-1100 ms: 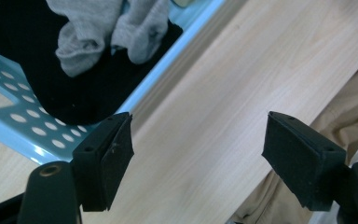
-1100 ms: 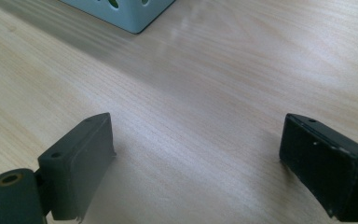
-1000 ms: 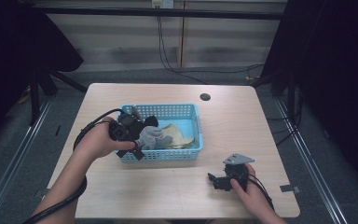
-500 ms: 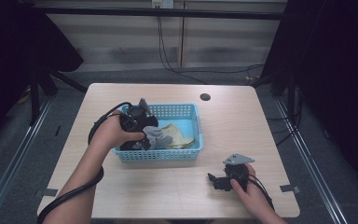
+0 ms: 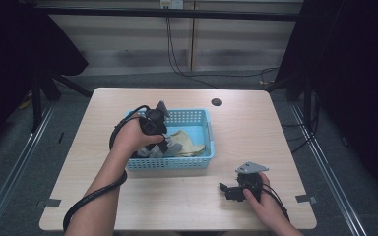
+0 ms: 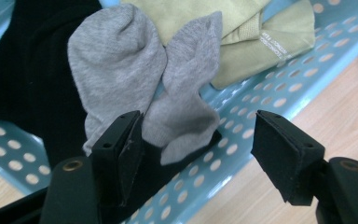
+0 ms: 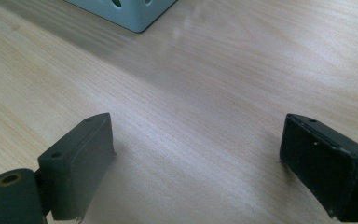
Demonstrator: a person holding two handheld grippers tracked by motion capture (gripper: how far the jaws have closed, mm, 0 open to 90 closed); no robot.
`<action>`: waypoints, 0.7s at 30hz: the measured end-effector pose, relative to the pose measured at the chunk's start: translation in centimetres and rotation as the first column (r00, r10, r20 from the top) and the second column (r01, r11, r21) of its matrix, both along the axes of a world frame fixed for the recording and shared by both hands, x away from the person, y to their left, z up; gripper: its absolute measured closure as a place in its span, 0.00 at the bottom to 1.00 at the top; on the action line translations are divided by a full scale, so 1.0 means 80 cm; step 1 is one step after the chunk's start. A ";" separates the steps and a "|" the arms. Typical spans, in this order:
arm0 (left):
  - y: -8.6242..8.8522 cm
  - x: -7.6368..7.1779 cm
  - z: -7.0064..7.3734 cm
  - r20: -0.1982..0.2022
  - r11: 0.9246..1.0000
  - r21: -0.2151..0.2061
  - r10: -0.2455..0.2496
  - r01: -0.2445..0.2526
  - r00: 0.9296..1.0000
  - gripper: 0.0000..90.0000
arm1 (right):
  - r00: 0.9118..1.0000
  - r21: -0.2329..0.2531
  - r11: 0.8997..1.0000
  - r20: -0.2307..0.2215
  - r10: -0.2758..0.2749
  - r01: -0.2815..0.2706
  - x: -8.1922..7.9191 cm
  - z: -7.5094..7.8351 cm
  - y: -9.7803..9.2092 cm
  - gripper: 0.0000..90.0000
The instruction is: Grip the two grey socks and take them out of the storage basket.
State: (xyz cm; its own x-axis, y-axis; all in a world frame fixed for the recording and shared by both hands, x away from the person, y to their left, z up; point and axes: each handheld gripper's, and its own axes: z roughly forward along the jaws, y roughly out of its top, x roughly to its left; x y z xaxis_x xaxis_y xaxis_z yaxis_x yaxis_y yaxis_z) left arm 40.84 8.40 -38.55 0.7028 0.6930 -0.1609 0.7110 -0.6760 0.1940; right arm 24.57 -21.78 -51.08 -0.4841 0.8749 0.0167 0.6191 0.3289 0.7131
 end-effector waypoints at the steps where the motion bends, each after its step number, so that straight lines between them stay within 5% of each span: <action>1: 0.000 0.000 0.000 0.000 1.000 0.000 0.000 0.000 1.000 0.38 | 1.000 0.000 1.000 0.000 0.000 0.000 0.000 0.000 0.000 0.10; 6: -0.008 0.007 -0.006 0.001 1.000 -0.007 0.020 -0.020 1.000 0.44 | 1.000 0.002 1.000 -0.003 -0.001 0.001 0.000 0.000 0.000 0.10; 21: -0.018 0.017 -0.031 -0.028 0.998 0.064 0.019 -0.017 0.999 0.68 | 1.000 0.002 1.000 -0.004 0.003 -0.002 0.000 0.000 0.000 0.10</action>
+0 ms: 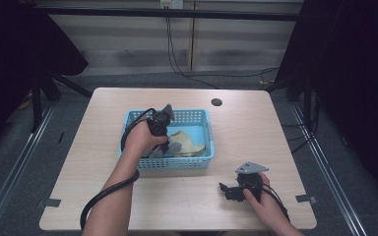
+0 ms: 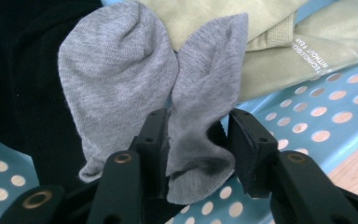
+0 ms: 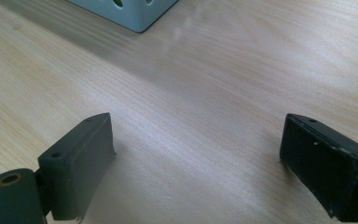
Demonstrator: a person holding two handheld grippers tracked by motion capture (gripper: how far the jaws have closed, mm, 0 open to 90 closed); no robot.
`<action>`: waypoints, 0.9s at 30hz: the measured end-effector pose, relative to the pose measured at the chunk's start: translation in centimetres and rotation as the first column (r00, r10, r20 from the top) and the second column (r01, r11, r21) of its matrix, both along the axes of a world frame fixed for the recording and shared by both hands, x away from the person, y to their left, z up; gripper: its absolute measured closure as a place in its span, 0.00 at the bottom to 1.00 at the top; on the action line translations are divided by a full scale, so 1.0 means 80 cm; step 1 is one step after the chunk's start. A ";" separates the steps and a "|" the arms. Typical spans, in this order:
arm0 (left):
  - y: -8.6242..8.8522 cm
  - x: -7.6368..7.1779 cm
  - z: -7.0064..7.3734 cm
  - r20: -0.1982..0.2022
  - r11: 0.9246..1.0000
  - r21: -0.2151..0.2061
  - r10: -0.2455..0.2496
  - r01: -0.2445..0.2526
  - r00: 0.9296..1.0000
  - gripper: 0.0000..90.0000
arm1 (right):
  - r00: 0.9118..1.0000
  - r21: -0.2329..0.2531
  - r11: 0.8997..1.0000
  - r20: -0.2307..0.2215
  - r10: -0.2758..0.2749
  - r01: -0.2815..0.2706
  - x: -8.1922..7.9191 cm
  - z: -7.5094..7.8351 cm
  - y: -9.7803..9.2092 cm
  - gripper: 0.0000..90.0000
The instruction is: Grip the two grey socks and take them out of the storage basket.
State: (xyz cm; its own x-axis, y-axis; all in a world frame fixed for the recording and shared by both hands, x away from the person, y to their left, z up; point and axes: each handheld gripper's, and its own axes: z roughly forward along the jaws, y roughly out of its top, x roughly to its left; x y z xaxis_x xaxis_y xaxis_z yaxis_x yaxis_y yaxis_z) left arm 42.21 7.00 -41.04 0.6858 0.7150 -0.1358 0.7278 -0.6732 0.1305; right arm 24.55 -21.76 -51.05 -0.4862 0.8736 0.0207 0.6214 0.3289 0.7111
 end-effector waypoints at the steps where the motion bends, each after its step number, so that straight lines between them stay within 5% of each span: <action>1: -0.002 0.001 -0.002 -0.013 1.000 0.012 -0.013 0.013 1.000 0.71 | 1.000 -0.002 1.000 0.002 0.002 -0.001 0.000 0.000 0.000 0.10; 10: -0.004 0.003 -0.002 -0.010 0.999 0.041 -0.036 0.036 0.999 0.91 | 1.000 0.000 1.000 0.003 0.001 -0.001 0.000 0.000 0.000 0.10; 27: 0.003 0.004 0.044 0.022 0.999 0.044 -0.030 0.029 0.999 0.93 | 1.000 0.000 1.000 0.000 0.000 0.000 0.000 0.000 0.000 0.10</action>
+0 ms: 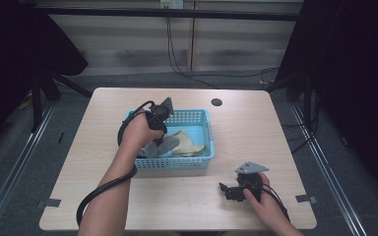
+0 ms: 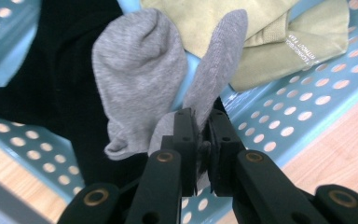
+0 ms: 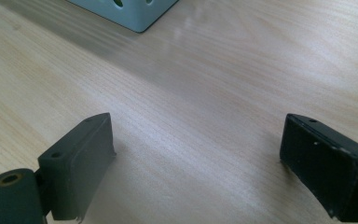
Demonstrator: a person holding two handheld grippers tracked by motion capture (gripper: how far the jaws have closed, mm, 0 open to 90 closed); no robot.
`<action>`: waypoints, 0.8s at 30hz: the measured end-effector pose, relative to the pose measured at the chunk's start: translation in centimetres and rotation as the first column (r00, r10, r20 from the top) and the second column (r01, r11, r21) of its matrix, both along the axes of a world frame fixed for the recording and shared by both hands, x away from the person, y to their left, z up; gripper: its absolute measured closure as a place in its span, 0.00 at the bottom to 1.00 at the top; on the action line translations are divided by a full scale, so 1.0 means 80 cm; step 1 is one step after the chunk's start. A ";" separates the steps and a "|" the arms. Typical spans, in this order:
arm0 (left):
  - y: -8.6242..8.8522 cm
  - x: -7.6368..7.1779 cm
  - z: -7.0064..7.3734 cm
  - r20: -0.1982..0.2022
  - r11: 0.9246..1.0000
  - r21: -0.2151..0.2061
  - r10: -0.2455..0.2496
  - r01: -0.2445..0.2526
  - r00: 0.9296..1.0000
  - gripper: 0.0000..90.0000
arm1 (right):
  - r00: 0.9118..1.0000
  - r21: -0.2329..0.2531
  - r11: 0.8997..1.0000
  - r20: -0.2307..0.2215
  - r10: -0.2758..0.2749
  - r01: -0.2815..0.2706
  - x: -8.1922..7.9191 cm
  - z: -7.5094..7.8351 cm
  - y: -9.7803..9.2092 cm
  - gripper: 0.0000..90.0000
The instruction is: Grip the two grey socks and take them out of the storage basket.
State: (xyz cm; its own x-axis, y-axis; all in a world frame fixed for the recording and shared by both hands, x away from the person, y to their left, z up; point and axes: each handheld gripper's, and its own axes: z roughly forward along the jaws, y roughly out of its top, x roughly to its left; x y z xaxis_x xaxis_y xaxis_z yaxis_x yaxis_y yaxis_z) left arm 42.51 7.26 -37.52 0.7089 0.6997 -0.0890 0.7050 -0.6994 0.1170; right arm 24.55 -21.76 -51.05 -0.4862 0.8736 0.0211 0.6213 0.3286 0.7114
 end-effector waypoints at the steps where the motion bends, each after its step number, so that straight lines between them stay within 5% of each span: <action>1: 0.000 0.000 0.003 0.004 1.000 -0.003 0.001 -0.001 1.000 0.93 | 1.000 0.000 1.000 0.000 0.000 0.000 0.000 0.000 0.000 0.10; 15: 0.004 0.004 0.050 0.014 1.000 -0.010 0.009 -0.009 1.000 0.93 | 1.000 -0.002 1.000 0.000 0.002 -0.002 0.000 0.000 0.000 0.10; 24: 0.025 0.002 0.079 0.005 0.999 -0.011 0.040 -0.040 0.999 0.93 | 1.000 -0.002 1.000 0.000 0.002 -0.002 0.000 0.000 0.000 0.10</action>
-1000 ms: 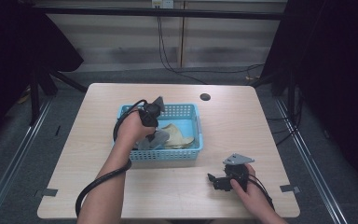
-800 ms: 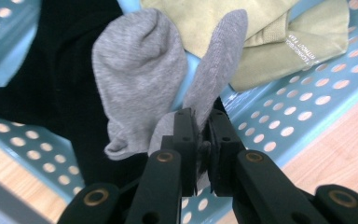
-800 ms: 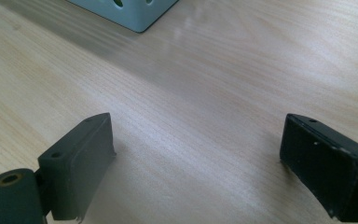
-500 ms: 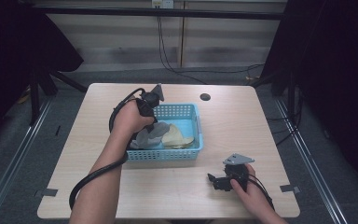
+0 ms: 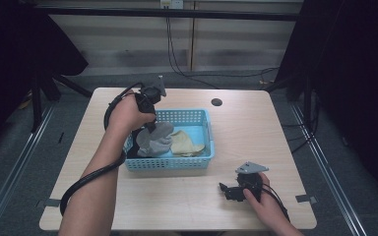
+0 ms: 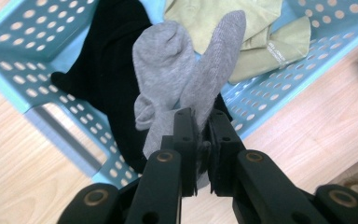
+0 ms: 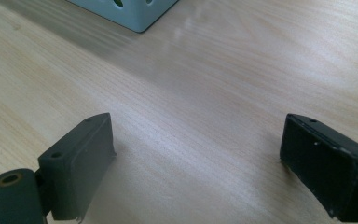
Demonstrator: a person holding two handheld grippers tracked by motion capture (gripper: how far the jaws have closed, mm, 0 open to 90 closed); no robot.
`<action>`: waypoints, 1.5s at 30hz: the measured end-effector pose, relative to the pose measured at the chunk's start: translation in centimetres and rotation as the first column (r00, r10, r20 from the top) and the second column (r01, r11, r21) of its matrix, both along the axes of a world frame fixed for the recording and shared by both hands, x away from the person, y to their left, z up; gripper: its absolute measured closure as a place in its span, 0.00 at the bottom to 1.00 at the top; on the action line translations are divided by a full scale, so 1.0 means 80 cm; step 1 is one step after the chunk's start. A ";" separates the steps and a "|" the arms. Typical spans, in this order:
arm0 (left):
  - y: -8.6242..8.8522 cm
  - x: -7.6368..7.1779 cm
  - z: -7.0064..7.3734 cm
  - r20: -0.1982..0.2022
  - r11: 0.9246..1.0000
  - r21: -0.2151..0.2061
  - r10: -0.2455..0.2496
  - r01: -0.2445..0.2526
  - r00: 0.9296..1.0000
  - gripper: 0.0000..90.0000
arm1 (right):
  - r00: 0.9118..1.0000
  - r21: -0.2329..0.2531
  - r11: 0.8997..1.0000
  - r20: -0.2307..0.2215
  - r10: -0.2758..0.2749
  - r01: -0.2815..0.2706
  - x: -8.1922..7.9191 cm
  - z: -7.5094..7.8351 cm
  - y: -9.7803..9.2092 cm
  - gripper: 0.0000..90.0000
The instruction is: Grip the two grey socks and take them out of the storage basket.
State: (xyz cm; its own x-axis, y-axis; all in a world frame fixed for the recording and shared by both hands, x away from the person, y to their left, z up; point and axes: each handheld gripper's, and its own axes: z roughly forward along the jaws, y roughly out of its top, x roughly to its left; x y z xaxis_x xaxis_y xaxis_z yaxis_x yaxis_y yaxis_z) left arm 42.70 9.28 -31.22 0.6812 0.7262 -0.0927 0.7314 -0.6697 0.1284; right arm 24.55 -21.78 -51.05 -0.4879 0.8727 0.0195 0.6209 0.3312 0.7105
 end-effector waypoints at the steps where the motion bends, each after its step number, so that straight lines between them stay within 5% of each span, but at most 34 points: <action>1: 0.000 0.000 0.000 0.000 1.000 0.000 0.000 0.000 1.000 0.93 | 1.000 0.000 1.000 0.000 0.000 0.000 0.000 0.000 0.000 0.10; 24: 0.087 -0.018 0.053 0.043 0.993 0.010 0.118 -0.119 0.992 0.93 | 1.000 -0.002 1.000 0.000 0.002 -0.002 0.000 0.000 0.000 0.10; 37: 0.146 -0.030 0.035 0.040 0.980 0.012 0.199 -0.200 0.979 0.93 | 1.000 0.000 1.000 0.000 0.000 0.000 0.000 0.000 0.000 0.10; 45: 0.179 -0.039 0.017 0.028 0.965 0.008 0.261 -0.262 0.965 0.92 | 1.000 0.001 1.000 0.000 0.000 0.000 0.000 0.000 0.000 0.10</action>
State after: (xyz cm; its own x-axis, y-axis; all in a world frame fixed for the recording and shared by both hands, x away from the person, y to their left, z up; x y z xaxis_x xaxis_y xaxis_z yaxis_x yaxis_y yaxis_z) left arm 39.56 23.63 -29.82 0.4696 0.8803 -0.0675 0.8778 -0.4572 0.1431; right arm 24.55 -21.78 -51.05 -0.4876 0.8729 0.0201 0.6210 0.3305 0.7107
